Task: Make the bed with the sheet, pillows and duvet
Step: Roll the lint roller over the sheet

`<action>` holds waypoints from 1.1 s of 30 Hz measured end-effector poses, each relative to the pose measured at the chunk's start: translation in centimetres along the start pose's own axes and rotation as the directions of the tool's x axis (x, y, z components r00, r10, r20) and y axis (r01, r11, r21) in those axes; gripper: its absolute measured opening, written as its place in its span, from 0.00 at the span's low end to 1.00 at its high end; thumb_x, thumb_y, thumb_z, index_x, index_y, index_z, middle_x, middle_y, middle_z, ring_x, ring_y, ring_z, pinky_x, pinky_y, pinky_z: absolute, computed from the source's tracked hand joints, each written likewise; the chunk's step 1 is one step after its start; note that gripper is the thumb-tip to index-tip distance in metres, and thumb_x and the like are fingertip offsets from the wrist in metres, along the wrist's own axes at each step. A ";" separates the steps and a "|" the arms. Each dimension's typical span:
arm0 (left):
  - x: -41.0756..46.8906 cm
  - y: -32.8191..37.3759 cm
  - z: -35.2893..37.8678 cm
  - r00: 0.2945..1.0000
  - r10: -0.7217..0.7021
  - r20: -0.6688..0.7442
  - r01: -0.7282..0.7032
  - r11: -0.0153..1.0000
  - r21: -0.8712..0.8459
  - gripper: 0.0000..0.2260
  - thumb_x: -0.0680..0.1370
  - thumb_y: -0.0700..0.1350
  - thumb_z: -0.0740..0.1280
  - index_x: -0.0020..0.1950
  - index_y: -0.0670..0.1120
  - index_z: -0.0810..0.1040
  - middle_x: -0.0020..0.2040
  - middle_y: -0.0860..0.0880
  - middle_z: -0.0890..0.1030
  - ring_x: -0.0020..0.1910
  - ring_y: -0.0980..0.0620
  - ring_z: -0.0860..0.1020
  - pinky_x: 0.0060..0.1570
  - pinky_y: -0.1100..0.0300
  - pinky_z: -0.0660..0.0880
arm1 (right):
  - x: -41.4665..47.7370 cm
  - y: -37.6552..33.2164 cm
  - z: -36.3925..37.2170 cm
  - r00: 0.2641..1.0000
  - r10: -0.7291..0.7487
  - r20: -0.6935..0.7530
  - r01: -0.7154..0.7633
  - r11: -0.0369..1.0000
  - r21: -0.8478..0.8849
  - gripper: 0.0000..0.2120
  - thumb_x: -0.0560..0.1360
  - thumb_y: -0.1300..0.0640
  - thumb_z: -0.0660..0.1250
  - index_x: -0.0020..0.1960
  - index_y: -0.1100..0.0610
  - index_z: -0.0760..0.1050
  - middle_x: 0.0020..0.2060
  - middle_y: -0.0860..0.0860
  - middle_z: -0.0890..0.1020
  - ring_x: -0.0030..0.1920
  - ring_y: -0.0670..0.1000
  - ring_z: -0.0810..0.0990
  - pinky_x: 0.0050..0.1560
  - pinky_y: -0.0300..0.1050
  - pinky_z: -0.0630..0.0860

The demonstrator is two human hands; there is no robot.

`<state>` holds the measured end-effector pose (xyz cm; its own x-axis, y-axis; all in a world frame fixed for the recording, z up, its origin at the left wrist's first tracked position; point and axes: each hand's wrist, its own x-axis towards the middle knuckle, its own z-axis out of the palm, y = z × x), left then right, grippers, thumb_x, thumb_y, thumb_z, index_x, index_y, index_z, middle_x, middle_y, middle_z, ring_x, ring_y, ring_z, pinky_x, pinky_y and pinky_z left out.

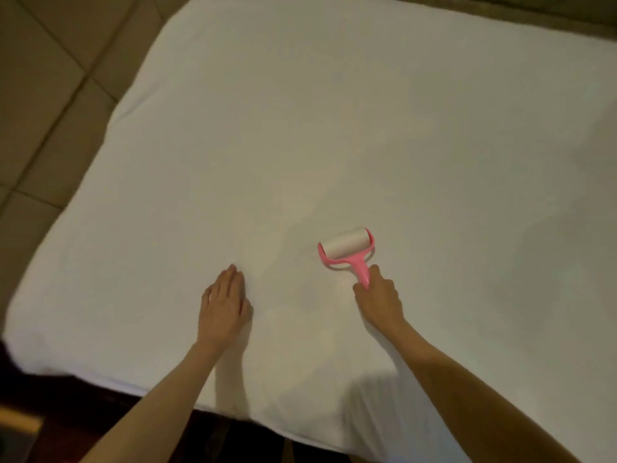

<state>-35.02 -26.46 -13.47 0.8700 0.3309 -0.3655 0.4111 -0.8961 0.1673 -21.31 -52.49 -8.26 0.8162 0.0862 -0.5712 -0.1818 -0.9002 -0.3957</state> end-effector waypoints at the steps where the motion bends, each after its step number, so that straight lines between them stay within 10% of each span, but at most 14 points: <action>1: 0.6 -0.4 -0.2 1.000 0.000 -0.008 0.000 1.000 0.008 0.27 0.75 0.51 0.51 0.69 0.39 0.71 0.71 0.40 0.69 0.69 0.42 0.70 0.62 0.47 0.69 | 0.9 -0.9 -0.1 1.000 -0.008 0.005 0.008 1.000 -0.003 0.11 0.77 0.55 0.60 0.57 0.59 0.66 0.43 0.56 0.74 0.41 0.58 0.74 0.42 0.48 0.71; 17: 15.0 -3.9 -5.2 0.997 0.004 -0.080 -0.005 1.000 -0.006 0.25 0.75 0.49 0.55 0.68 0.40 0.73 0.69 0.41 0.72 0.66 0.42 0.73 0.62 0.54 0.61 | 18.3 -19.5 -2.9 0.999 -0.033 0.008 0.033 0.999 0.001 0.21 0.79 0.56 0.59 0.69 0.64 0.61 0.61 0.64 0.73 0.61 0.64 0.73 0.54 0.52 0.71; 28: 29.6 -4.9 -8.1 0.986 0.058 -0.159 -0.041 0.993 0.107 0.26 0.80 0.56 0.50 0.75 0.46 0.64 0.76 0.46 0.62 0.74 0.45 0.59 0.69 0.46 0.53 | 31.4 -30.7 -5.7 0.998 -0.030 -0.049 0.032 0.998 0.050 0.24 0.79 0.56 0.60 0.71 0.64 0.60 0.63 0.63 0.72 0.60 0.64 0.75 0.56 0.54 0.73; 33: 35.1 -5.2 -9.1 0.966 -0.139 -0.216 0.142 0.990 -0.002 0.34 0.75 0.67 0.52 0.77 0.54 0.55 0.79 0.50 0.54 0.77 0.46 0.52 0.70 0.40 0.46 | 37.4 -36.2 -7.5 0.995 -0.069 -0.077 0.078 0.989 0.123 0.23 0.78 0.57 0.60 0.70 0.64 0.62 0.62 0.61 0.74 0.58 0.62 0.78 0.56 0.54 0.77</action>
<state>-4.10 -7.48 -18.85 0.8425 0.5084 -0.1783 0.5310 -0.8395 0.1152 19.96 -19.92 -9.93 0.8665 0.1154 -0.4856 -0.1835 -0.8311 -0.5250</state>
